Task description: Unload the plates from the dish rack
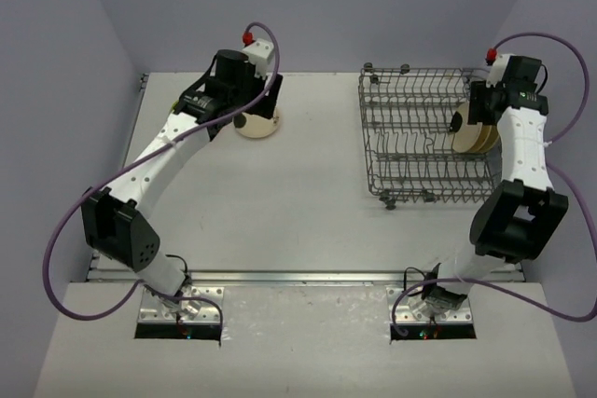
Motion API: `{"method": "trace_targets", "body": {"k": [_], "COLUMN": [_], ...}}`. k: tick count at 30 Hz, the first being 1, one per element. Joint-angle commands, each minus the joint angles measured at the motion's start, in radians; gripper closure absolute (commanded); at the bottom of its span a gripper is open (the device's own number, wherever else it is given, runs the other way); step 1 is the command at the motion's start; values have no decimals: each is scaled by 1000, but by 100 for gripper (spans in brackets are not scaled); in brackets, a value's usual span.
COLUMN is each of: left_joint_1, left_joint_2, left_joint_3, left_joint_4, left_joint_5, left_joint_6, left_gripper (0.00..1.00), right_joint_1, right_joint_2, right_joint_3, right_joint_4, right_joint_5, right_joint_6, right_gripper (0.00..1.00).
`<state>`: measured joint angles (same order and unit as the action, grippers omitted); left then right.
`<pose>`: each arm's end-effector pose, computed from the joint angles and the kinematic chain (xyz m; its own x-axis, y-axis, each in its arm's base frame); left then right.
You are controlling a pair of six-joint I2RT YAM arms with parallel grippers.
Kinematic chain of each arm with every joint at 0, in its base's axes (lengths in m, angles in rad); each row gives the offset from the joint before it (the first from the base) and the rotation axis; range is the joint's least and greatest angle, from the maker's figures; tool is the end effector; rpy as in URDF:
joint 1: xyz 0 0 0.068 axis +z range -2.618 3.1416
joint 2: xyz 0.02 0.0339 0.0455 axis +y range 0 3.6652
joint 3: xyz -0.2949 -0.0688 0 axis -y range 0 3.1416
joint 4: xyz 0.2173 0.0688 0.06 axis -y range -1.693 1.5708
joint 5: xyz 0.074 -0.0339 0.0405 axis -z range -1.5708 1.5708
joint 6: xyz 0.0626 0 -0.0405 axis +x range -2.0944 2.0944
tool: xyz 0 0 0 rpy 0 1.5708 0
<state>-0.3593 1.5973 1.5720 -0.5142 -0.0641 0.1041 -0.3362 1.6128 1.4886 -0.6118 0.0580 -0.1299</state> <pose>0.3418 -0.1241 0.3927 -0.4472 0.2787 -0.8499 0.3478 0.9296 0.1219 0.3354 -0.1211 0.3491 -0.6763 0.0994 -0.7299 0.2847 0.9491 -0.1346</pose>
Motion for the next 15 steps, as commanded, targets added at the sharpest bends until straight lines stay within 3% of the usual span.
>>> {"method": "trace_targets", "body": {"k": [1, 3, 6, 15], "left_joint_1": [-36, -64, -88, -105], "left_joint_2": [-67, -95, -125, -172], "left_joint_3": [-70, -103, -141, -214], "left_joint_4": [72, 95, 138, 180], "left_joint_5": [-139, -178, -211, -197], "left_joint_6": [37, 60, 86, 95], "left_gripper": [22, 19, 17, 17], "right_joint_1": [-15, -17, -20, -20], "right_joint_2": [89, 156, 224, 343], "right_joint_3": [114, 152, 191, 283], "right_joint_4": [37, 37, 38, 41], "right_joint_5": [-18, -14, -20, -21], "right_joint_6": [-28, -33, -34, -31], "right_gripper": [44, 50, 51, 66]}}
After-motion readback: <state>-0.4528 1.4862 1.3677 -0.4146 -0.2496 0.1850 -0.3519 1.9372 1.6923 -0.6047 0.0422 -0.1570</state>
